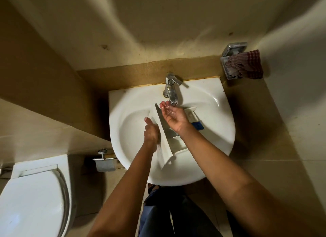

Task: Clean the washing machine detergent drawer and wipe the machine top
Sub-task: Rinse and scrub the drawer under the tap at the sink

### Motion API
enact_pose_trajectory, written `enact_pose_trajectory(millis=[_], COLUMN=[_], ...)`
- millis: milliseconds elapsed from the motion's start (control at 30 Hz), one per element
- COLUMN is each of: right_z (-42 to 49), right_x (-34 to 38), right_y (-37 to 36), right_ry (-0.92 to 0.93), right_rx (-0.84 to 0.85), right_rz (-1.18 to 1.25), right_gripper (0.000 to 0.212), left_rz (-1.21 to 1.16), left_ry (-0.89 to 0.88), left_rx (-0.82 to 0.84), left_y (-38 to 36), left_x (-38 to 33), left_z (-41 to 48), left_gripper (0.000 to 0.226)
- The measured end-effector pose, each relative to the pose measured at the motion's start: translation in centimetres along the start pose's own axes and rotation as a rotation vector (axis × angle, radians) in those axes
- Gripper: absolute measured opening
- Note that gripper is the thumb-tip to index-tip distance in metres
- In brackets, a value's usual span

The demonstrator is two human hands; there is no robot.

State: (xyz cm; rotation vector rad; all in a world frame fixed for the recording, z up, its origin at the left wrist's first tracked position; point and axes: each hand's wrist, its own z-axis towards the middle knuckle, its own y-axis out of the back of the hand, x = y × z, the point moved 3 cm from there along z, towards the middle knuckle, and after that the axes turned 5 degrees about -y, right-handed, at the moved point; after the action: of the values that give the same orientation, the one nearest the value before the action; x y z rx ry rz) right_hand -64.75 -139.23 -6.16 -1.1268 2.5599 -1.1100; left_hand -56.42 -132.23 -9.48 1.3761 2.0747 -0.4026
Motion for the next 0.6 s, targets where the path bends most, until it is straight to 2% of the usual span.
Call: enact_pose_trajectory(millis=[67,167,200,267,300,367,500,533,600], right_z=[-1.1,-3.7,-4.2,-4.6,-4.5,-3.5,-0.4,0.1,0.6], right_x=[-0.8,-1.1,-1.6,-3.2,-3.9,-4.6,-5.0,-5.3,-6.6], right_y=[-0.6,-1.7,-1.9,-1.6,-1.4,-1.9,-3.9,-3.9,-2.5], right_ry=[0.12,0.544,0.621,0.58,0.518,0.404,0.281,0.222,0.079], right_rx=[0.047,0.102,0.149,0.209,0.161,0.0,-0.27,-0.309,-0.239], right_rz=[-0.408,-1.515,-1.872,-2.502,-2.743,-3.033,-3.203,-3.265,-3.451], right_gripper=[0.015,0.02,0.028,0.047,0.053,0.058,0.063,0.064,0.067], left_rz=[-0.18,-0.338,-0.36,-0.396,-0.413,-0.412,-0.547,-0.584,-0.617], left_ry=[0.088,0.137,0.129,0.14,0.137,0.156,0.209,0.218,0.221], left_rx=[0.048,0.12,0.13,0.14,0.137,0.142,0.11,0.092,0.116], left_y=[1.1,2.2,2.5,2.5,2.5,2.3,2.5,2.5,2.4], left_x=[0.1,0.2,0.2,0.5,0.7,1.3,2.4,2.4,2.2], left_z=[0.3,0.7,0.5,0.5,0.5,-0.1,0.1,0.5,0.8], left_gripper=[0.075,0.066,0.065,0.065,0.066,0.069,0.072,0.07,0.07])
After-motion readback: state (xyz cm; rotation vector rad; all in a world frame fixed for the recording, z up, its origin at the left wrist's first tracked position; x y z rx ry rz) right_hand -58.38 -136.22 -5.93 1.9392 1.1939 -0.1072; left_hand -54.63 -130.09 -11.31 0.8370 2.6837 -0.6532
